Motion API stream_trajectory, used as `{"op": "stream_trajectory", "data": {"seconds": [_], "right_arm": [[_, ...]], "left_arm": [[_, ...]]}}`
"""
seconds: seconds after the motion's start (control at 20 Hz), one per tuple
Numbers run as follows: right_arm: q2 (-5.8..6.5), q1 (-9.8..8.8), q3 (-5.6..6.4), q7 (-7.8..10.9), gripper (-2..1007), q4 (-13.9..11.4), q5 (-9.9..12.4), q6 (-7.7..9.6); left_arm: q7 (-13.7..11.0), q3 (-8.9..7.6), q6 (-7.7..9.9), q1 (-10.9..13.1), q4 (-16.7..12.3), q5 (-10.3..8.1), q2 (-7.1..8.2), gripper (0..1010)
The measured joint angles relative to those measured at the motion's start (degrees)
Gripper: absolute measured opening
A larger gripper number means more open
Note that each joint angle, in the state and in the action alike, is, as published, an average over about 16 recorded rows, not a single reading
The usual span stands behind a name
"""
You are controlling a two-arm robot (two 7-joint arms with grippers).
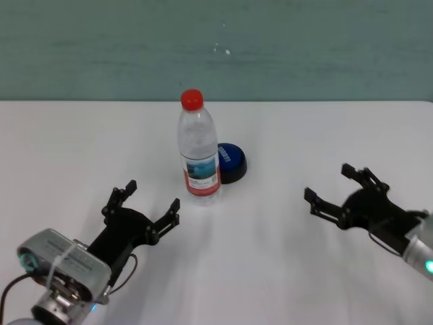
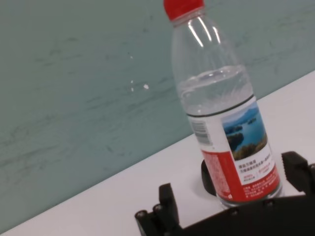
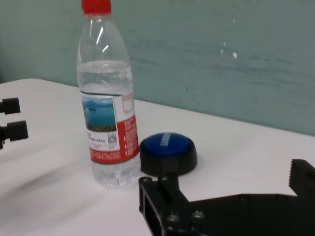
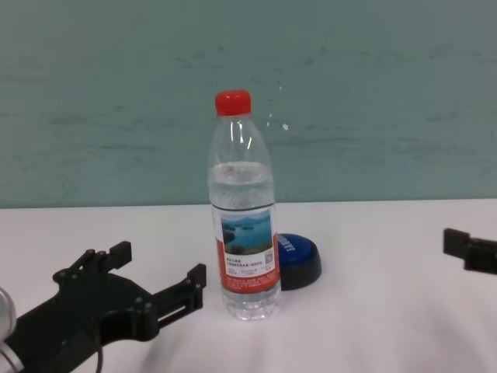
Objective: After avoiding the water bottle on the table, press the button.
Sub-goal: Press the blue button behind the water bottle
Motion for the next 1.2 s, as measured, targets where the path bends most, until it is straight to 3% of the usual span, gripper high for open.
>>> {"op": "stream_trajectory", "data": {"seconds": [0.55,1.2], "right_arm": [[-1.91,11.09,-4.63,2.20,1004,6.59,-3.09,1.68],[-4.56,18.19,-6.56,2.56,1004,13.57,-4.57,1.83]], "left_arm": [[0.00,0.00,0.00,0.00,0.00,0.00,0.00,1000],[0.00,0.00,0.00,0.00,-0.01,0.00,0.00,1000]]}}
